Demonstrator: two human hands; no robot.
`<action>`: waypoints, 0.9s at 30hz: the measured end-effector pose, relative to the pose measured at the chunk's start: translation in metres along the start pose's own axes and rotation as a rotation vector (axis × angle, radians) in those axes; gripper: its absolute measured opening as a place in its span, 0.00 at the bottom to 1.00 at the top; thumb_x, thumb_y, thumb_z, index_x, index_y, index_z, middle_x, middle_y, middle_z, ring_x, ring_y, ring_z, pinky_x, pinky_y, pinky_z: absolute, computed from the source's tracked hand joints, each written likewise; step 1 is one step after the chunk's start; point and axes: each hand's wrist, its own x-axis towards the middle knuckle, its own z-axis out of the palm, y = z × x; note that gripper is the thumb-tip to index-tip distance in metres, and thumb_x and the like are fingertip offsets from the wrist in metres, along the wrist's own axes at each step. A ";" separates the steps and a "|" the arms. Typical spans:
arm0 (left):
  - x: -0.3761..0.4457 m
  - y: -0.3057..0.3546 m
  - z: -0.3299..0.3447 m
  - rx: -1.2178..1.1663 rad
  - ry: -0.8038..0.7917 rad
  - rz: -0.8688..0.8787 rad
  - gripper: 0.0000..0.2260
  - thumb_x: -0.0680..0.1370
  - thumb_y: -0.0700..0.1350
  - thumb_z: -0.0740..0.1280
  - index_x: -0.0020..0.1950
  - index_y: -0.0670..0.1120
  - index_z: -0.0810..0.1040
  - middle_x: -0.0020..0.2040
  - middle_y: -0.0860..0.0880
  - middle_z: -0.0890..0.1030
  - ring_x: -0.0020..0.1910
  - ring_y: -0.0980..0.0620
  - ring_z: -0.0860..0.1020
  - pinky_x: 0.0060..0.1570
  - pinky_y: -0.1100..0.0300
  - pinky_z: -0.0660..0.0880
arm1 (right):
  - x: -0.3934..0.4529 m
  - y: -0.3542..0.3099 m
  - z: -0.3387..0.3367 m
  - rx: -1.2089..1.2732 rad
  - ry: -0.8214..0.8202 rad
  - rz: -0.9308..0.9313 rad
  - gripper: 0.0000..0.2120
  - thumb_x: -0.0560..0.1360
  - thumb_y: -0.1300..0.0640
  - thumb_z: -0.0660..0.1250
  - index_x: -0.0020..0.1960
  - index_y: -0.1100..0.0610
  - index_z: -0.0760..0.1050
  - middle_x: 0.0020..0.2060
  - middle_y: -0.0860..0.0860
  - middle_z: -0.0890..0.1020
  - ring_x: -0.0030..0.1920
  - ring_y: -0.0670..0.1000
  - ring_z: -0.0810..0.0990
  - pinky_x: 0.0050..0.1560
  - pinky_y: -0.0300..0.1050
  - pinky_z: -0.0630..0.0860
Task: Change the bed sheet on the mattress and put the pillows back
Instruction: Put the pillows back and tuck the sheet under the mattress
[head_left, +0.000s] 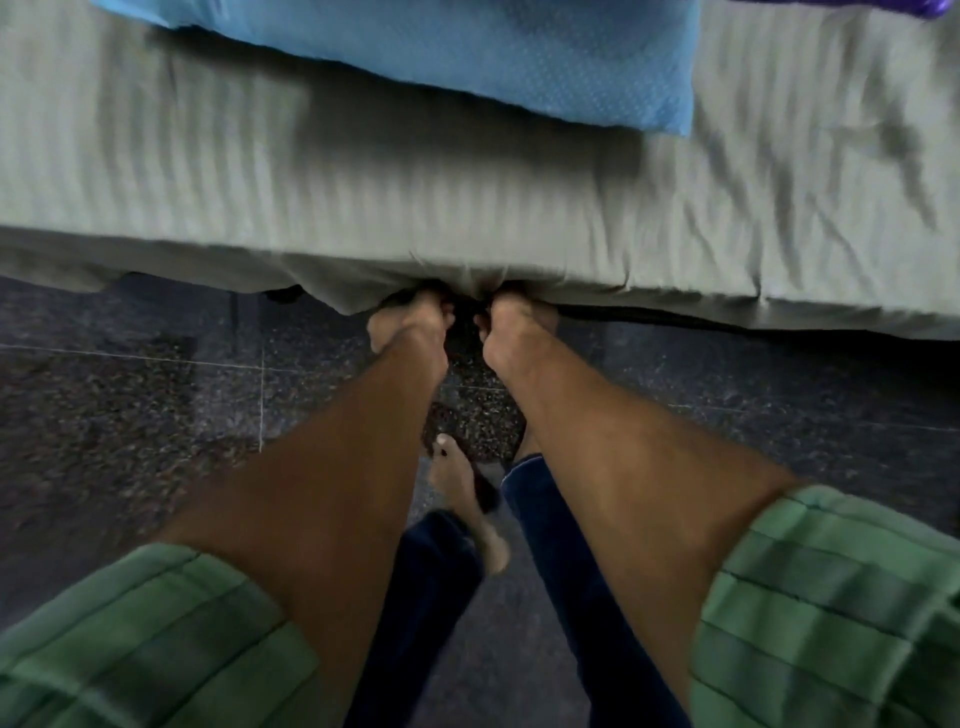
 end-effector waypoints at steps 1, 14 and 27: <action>0.001 0.001 0.001 0.006 0.016 -0.003 0.06 0.73 0.40 0.74 0.40 0.41 0.80 0.33 0.47 0.85 0.28 0.55 0.82 0.23 0.67 0.68 | 0.004 0.003 0.003 0.006 0.020 -0.008 0.05 0.73 0.57 0.71 0.42 0.54 0.76 0.45 0.57 0.85 0.29 0.51 0.79 0.29 0.41 0.74; -0.007 0.029 -0.025 -0.499 -0.392 -0.259 0.19 0.84 0.44 0.56 0.73 0.42 0.73 0.64 0.42 0.79 0.61 0.45 0.79 0.61 0.52 0.76 | -0.035 0.003 0.003 0.587 -0.177 0.098 0.20 0.83 0.56 0.56 0.71 0.60 0.74 0.61 0.59 0.81 0.50 0.55 0.81 0.55 0.51 0.80; -0.003 0.049 -0.065 -0.029 -0.536 -0.296 0.19 0.85 0.51 0.54 0.71 0.47 0.76 0.63 0.47 0.83 0.61 0.50 0.80 0.54 0.56 0.73 | -0.061 0.004 0.009 0.463 -0.179 0.126 0.23 0.83 0.48 0.50 0.66 0.56 0.77 0.61 0.58 0.82 0.62 0.58 0.81 0.63 0.53 0.75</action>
